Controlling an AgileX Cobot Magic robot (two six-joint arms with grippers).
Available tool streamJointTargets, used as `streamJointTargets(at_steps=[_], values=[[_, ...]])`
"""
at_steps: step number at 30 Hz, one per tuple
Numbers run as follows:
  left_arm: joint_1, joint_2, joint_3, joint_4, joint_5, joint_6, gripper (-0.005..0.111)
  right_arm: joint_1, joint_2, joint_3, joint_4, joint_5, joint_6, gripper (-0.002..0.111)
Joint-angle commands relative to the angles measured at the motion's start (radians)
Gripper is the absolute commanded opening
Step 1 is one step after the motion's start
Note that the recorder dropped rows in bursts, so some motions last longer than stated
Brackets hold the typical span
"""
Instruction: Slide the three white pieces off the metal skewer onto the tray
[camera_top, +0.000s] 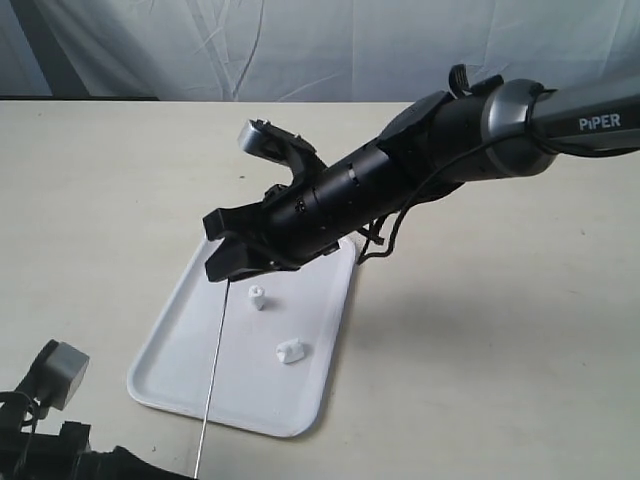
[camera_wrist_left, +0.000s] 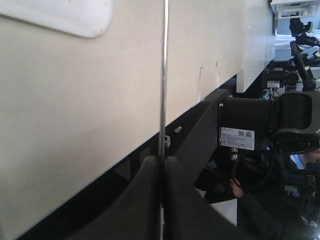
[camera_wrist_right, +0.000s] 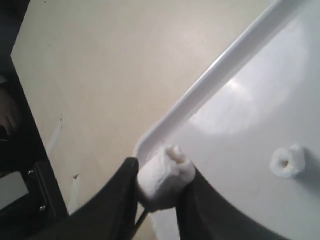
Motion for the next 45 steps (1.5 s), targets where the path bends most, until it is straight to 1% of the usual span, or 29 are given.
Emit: streamJointTargets(at_steps=[1, 4, 8, 11, 14, 16, 19, 22, 23, 25, 28, 30, 31, 35, 40, 43, 45], values=[[-0.003, -0.007, 0.009, 0.047, 0.035, 0.000, 0.000, -0.001, -0.003, -0.046, -0.005, -0.026, -0.005, 0.024], [-0.003, -0.007, 0.009, 0.036, 0.060, 0.000, 0.000, -0.001, -0.003, -0.074, -0.021, -0.067, -0.005, 0.024], [-0.003, -0.007, 0.009, 0.041, 0.060, 0.000, 0.000, -0.001, -0.003, -0.119, -0.047, -0.143, -0.001, 0.024], [-0.003, -0.007, 0.009, 0.042, 0.056, 0.000, 0.000, -0.001, -0.003, -0.147, -0.050, -0.138, -0.001, 0.024], [-0.003, -0.007, 0.009, 0.032, 0.022, 0.000, 0.000, -0.001, -0.003, -0.152, -0.076, -0.115, 0.022, 0.024], [-0.003, -0.007, 0.009, 0.017, -0.009, 0.000, 0.000, -0.001, -0.003, -0.152, -0.132, -0.090, 0.050, 0.024], [-0.003, -0.007, 0.009, -0.002, -0.075, 0.004, 0.000, -0.001, -0.003, -0.152, -0.300, -0.050, 0.139, 0.024], [-0.003, -0.007, 0.009, -0.008, -0.181, 0.004, 0.000, -0.001, -0.003, -0.152, -0.486, -0.001, 0.255, 0.024], [-0.003, -0.007, 0.009, -0.008, -0.204, 0.004, 0.000, -0.001, -0.003, -0.152, -0.521, 0.022, 0.272, 0.025], [-0.003, -0.007, 0.009, -0.008, -0.213, 0.006, 0.000, -0.001, -0.003, -0.152, -0.562, 0.071, 0.288, 0.032], [-0.003, -0.007, 0.009, -0.008, -0.200, 0.006, 0.000, -0.001, -0.003, -0.152, -0.567, 0.098, 0.307, 0.048], [-0.003, -0.007, 0.009, -0.008, -0.198, 0.006, 0.000, -0.001, -0.003, -0.152, -0.567, 0.099, 0.309, 0.052], [-0.003, -0.007, 0.009, -0.008, -0.198, 0.004, 0.000, -0.001, -0.003, -0.152, -0.567, 0.099, 0.309, 0.052], [-0.003, -0.007, -0.029, -0.008, -0.198, -0.016, 0.000, -0.001, -0.005, -0.156, -0.575, 0.102, 0.309, 0.050], [-0.003, -0.007, -0.137, -0.008, -0.250, -0.110, 0.000, -0.001, -0.045, -0.167, -0.588, 0.141, 0.309, 0.050], [-0.003, -0.007, -0.222, 0.063, -0.321, -0.210, 0.000, -0.001, -0.093, -0.167, -0.625, 0.167, 0.311, 0.050], [-0.003, -0.005, -0.280, 0.160, -0.366, -0.301, 0.000, -0.001, -0.126, -0.167, -0.653, 0.203, 0.315, 0.050]])
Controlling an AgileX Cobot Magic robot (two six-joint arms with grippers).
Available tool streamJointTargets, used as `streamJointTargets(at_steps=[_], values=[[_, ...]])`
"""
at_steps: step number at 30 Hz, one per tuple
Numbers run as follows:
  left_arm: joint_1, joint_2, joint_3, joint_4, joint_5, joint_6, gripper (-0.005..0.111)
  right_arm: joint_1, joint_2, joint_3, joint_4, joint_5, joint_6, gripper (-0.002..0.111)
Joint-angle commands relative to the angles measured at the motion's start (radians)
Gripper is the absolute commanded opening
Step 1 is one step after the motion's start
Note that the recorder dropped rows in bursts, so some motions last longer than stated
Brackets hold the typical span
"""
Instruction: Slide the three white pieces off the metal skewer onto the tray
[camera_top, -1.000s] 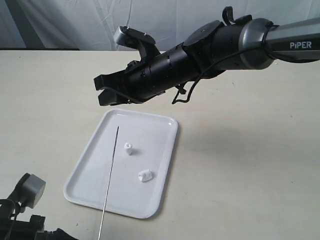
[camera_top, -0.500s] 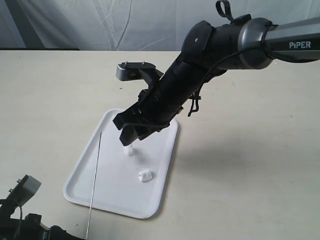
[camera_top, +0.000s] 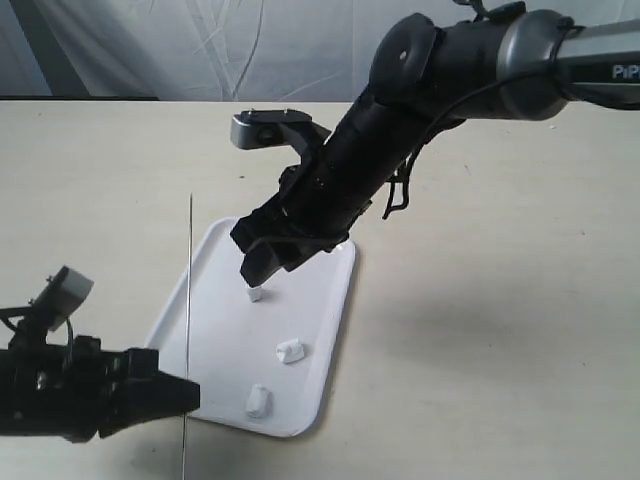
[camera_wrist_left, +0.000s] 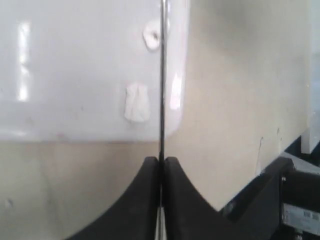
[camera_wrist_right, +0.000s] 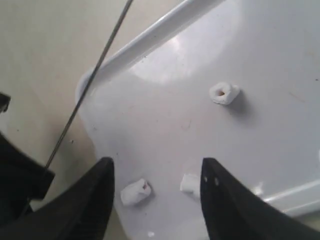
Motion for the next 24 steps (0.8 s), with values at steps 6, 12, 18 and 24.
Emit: streamJointTargets(at_steps=[6, 12, 18, 24], values=[[-0.003, 0.081, -0.210, 0.379, -0.092, -0.339, 0.000, -0.001, -0.188, -0.008, -0.078, 0.163, 0.030, 0.050], [-0.003, 0.233, -0.289, 0.404, -0.064, -0.342, 0.000, -0.001, -0.325, -0.008, -0.078, 0.207, 0.048, 0.049], [-0.003, 0.371, -0.375, 0.437, -0.026, -0.342, 0.000, -0.001, -0.479, -0.008, -0.078, 0.292, 0.058, 0.043], [-0.003, 0.456, -0.412, 0.437, -0.016, -0.342, 0.000, -0.001, -0.627, -0.008, -0.078, 0.303, 0.070, 0.043]])
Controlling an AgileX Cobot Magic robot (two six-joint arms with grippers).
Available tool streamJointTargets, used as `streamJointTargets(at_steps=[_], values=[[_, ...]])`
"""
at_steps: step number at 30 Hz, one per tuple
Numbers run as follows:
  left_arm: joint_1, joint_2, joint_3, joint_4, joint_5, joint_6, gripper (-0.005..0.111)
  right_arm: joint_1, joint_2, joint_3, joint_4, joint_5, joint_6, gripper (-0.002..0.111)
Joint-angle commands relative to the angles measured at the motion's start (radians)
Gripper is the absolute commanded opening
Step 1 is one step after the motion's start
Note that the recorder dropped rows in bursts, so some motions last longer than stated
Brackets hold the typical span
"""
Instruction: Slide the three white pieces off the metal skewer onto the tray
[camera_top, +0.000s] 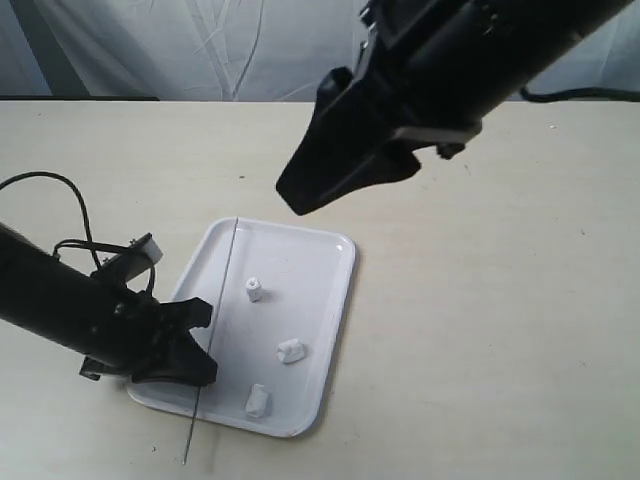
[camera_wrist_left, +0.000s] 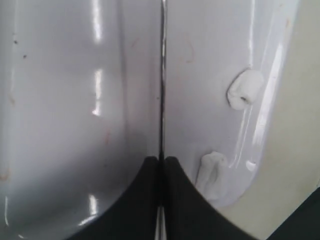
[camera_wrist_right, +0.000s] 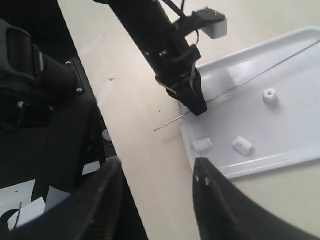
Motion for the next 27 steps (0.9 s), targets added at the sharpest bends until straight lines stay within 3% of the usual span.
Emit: streamJointTargets(at_steps=[1, 10, 16, 22, 27], values=[[-0.003, 0.043, -0.023, -0.004, 0.014, -0.003, 0.000, -0.001, -0.113, -0.006, -0.002, 0.012, 0.004, 0.043], [-0.003, 0.044, -0.027, -0.002, 0.059, -0.003, 0.017, -0.001, -0.269, -0.006, -0.020, 0.012, 0.034, 0.043], [0.004, -0.049, -0.027, 0.029, 0.097, 0.005, 0.013, -0.001, -0.388, -0.006, -0.176, 0.012, 0.139, 0.043], [0.018, -0.399, -0.024, 0.063, 0.089, 0.058, 0.006, -0.001, -0.562, -0.004, -0.467, -0.028, 0.288, 0.043], [0.018, -0.794, -0.009, 0.136, -0.090, 0.043, 0.000, -0.001, -0.643, 0.012, -0.587, -0.057, 0.322, 0.019]])
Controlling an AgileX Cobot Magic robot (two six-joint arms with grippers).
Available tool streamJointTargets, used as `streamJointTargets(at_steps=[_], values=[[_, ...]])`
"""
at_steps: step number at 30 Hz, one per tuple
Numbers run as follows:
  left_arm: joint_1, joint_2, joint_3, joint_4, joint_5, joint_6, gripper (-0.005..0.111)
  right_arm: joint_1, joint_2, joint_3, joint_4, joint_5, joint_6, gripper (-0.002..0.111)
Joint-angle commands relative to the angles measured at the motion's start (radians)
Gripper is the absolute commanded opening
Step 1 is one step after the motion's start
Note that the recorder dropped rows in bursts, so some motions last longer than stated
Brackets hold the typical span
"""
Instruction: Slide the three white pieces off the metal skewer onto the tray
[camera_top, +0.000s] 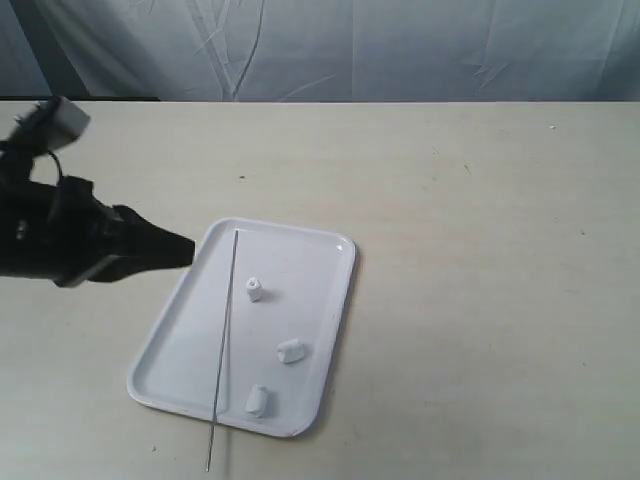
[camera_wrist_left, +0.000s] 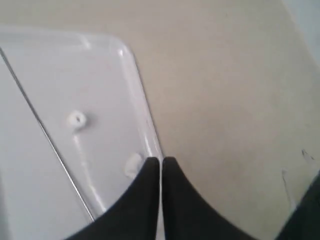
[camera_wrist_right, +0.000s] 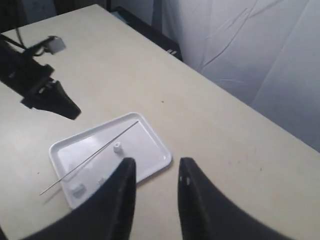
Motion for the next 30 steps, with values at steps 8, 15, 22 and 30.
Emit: streamJointTargets(at_steps=[8, 15, 22, 30], values=[[0.004, -0.680, 0.011, 0.814, -0.186, -0.691, 0.000, -0.001, -0.079, 0.375, -0.250, -0.306, 0.135, -0.001], [0.004, -0.894, 0.011, 1.233, -0.061, -1.047, 0.000, -0.001, -0.166, 0.594, -0.495, -0.578, 0.484, -0.001], [0.004, -1.024, 0.151, 1.286, -0.020, -1.153, 0.000, -0.001, -0.315, 0.803, -0.852, -0.583, 0.936, -0.001], [0.004, -1.048, 0.208, 1.393, -0.254, -1.153, 0.000, -0.001, -0.442, 0.960, -0.891, -0.616, 1.001, -0.001]])
